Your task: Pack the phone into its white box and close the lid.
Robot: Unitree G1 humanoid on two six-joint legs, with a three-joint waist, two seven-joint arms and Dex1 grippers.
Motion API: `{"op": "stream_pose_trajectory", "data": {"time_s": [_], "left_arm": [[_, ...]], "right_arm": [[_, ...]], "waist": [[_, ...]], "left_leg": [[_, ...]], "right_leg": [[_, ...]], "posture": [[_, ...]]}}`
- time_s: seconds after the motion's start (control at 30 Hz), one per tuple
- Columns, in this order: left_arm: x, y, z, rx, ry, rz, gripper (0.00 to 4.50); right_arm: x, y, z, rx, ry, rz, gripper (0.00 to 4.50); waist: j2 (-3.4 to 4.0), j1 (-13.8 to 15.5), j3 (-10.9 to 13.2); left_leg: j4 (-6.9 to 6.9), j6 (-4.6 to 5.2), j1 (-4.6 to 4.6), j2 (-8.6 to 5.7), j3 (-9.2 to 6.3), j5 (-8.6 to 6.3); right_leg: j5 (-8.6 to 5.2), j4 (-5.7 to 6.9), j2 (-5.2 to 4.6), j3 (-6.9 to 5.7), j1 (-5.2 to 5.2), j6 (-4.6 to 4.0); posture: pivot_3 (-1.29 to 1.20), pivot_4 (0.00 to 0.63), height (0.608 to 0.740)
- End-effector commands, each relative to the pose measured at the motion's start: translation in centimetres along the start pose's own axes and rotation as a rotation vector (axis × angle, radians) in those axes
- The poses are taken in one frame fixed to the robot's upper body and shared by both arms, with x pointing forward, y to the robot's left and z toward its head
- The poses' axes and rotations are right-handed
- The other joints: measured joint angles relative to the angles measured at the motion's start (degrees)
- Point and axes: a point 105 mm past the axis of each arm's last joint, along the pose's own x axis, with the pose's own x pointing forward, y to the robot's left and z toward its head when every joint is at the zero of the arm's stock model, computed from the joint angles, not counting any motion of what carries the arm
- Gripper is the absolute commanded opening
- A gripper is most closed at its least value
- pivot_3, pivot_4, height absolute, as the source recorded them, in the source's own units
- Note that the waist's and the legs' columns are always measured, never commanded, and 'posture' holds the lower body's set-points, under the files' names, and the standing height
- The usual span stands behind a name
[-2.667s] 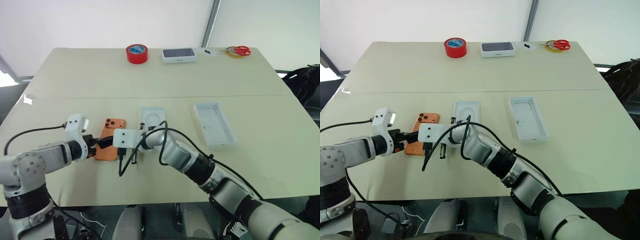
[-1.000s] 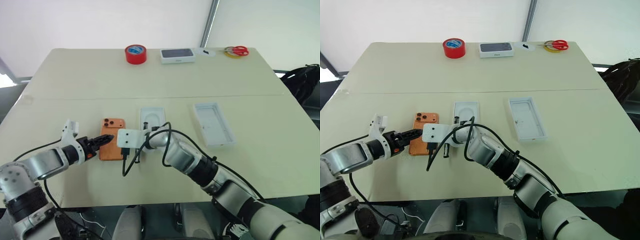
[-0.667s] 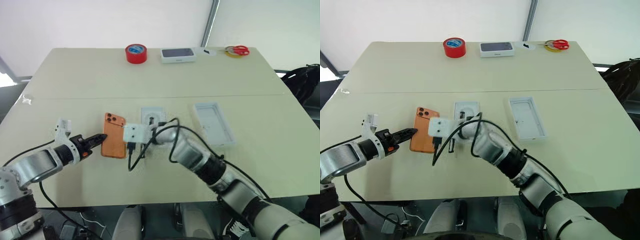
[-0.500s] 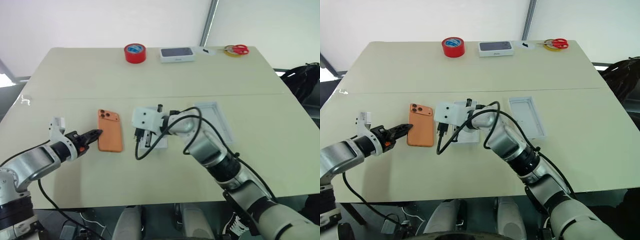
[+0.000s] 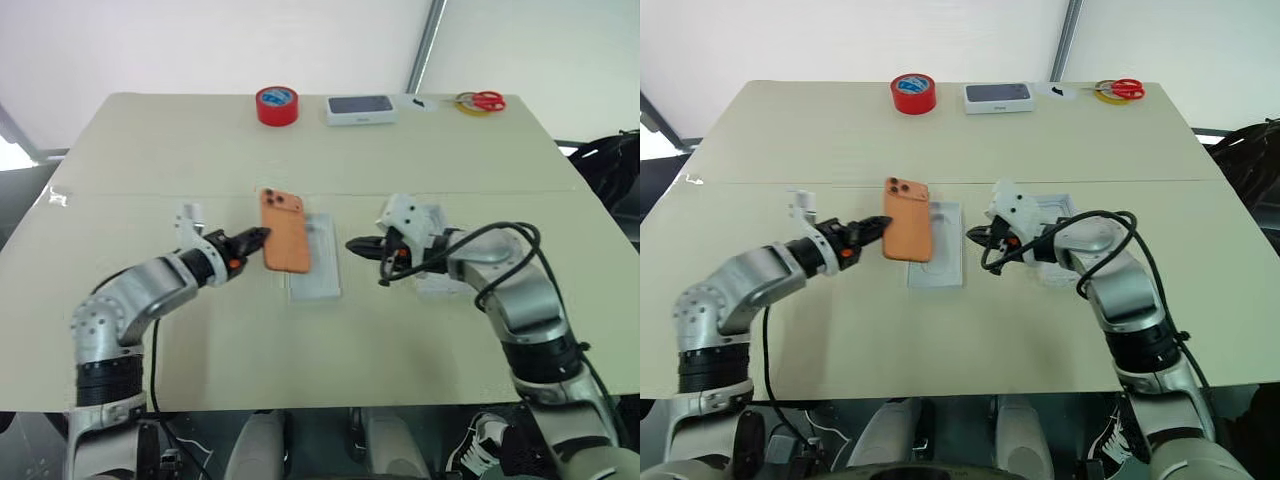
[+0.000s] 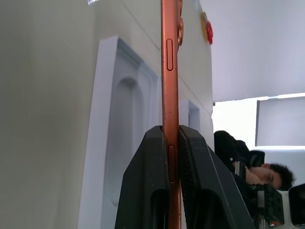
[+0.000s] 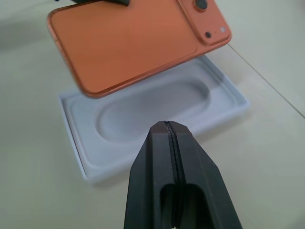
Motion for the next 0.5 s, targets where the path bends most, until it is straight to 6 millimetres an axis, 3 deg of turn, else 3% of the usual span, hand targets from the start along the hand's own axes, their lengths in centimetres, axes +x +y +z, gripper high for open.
{"op": "stream_pose_trajectory", "data": {"time_s": [0.03,0.4,0.5], "left_arm": [[0.7,-0.8,-0.1,0.002,0.004,-0.027,0.02],[2.2,-0.3,-1.5,0.033,0.054,-0.009,0.02],[2.4,-0.5,-2.1,0.04,0.075,-0.019,1.22]], "right_arm": [[-1.0,-0.6,0.9,-0.043,-0.028,-0.053,0.0],[-0.7,-0.8,0.3,-0.06,-0.002,-0.096,0.0],[-0.4,-0.8,0.1,-0.066,0.005,-0.097,0.0]], "waist": [[0.01,0.0,0.0],[-0.01,0.4,0.0],[-0.01,0.4,0.0]], "left_leg": [[0.0,-0.01,0.0,0.01,-0.01,0.01],[0.07,-0.01,0.0,0.02,0.0,0.02],[0.07,-0.01,0.0,0.02,-0.02,0.02]], "right_leg": [[0.0,0.01,0.03,0.0,0.0,0.0],[-0.01,-0.01,0.03,0.06,0.04,0.0],[-0.01,0.0,0.04,0.06,0.04,0.0]], "posture": [[0.0,0.15,0.74],[0.0,0.15,0.74],[0.0,0.15,0.74]]}}
